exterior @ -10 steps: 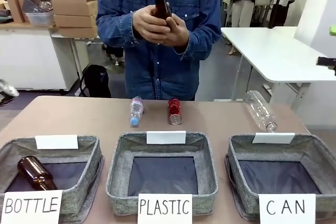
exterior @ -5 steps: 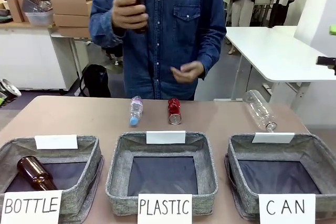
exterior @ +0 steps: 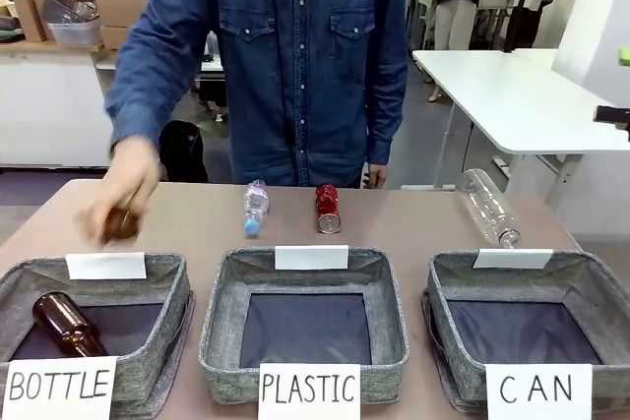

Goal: Sort the can waste into the basket.
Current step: Pick up the can waste from the table and place it in the right Fabric basket.

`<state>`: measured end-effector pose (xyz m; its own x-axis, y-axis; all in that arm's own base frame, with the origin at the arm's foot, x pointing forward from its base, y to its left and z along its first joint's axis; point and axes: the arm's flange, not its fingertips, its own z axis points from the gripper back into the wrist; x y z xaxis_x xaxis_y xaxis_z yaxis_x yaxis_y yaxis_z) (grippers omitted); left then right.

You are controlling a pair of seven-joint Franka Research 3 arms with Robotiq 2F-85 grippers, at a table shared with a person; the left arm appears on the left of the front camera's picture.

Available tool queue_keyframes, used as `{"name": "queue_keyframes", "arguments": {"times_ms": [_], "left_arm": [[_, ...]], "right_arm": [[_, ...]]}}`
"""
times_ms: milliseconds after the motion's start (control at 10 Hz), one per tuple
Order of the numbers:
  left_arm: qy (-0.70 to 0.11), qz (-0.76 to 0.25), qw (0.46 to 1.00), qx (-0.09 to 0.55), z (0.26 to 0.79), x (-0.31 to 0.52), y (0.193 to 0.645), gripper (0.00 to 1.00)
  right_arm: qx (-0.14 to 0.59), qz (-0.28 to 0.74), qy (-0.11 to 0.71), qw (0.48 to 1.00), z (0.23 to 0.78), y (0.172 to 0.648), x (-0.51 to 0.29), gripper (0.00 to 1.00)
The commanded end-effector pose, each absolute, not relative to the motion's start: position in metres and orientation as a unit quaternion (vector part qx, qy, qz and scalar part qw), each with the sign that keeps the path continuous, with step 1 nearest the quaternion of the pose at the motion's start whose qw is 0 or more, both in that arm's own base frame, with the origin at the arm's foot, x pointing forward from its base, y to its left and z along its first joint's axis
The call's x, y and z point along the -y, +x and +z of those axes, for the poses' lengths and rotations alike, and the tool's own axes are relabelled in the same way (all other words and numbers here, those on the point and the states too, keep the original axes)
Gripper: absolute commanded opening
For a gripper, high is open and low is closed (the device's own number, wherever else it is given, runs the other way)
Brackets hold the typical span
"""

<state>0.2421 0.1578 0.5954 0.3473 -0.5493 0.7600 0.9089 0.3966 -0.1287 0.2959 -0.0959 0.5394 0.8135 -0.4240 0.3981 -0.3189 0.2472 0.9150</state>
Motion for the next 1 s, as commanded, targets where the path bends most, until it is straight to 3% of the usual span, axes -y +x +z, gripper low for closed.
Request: {"name": "queue_keyframes", "arguments": {"times_ms": [0,300,600,900], "left_arm": [[-0.277,-0.432,0.782,0.353,0.595,-0.209,0.203,0.38],[-0.296,-0.430,0.755,0.396,0.575,-0.227,0.167,0.38],[-0.296,-0.435,0.750,0.399,0.580,-0.219,0.173,0.38],[-0.310,-0.479,0.722,0.392,0.601,-0.109,0.193,0.38]], "right_arm": [[0.317,-0.028,0.618,0.719,0.541,0.300,0.096,1.00],[0.317,-0.028,0.618,0.719,0.541,0.300,0.096,1.00],[0.317,-0.028,0.618,0.719,0.541,0.300,0.096,1.00],[0.317,-0.028,0.618,0.719,0.541,0.300,0.096,1.00]]}}
